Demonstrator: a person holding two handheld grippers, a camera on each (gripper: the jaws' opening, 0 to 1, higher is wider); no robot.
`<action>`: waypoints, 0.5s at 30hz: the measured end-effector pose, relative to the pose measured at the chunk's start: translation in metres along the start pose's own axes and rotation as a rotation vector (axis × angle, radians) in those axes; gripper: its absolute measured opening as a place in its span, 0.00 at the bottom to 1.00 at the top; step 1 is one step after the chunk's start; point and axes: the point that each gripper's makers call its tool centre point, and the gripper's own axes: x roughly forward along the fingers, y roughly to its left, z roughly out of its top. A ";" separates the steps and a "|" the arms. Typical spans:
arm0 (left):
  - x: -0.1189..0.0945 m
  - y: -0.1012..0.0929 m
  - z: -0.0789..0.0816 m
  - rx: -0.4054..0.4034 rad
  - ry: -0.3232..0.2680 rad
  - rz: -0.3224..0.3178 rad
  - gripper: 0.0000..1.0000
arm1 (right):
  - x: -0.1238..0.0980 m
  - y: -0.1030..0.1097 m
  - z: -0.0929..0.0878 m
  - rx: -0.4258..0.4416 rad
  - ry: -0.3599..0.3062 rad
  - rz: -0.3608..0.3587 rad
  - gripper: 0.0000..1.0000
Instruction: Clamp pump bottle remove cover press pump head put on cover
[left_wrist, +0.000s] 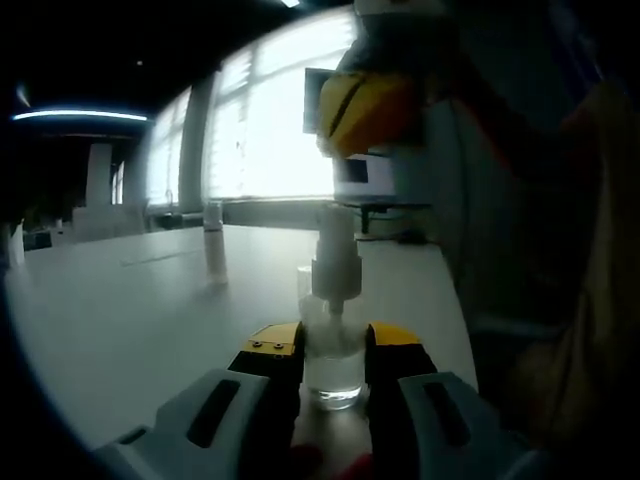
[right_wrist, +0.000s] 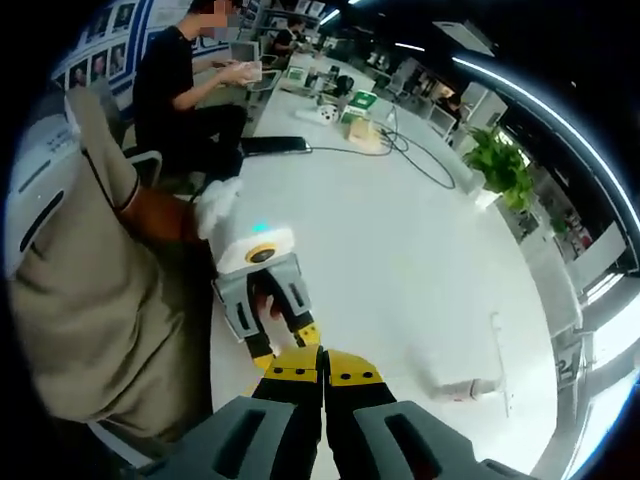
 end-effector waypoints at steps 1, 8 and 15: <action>0.000 0.000 0.000 0.000 0.000 0.000 0.15 | 0.000 0.001 0.000 -0.001 -0.001 0.004 0.00; -0.001 0.001 0.000 -0.001 0.000 -0.002 0.15 | 0.008 0.008 -0.005 -0.029 0.047 0.065 0.00; -0.001 0.001 0.000 -0.002 0.000 -0.002 0.15 | 0.009 0.008 -0.008 -0.048 0.081 0.081 0.00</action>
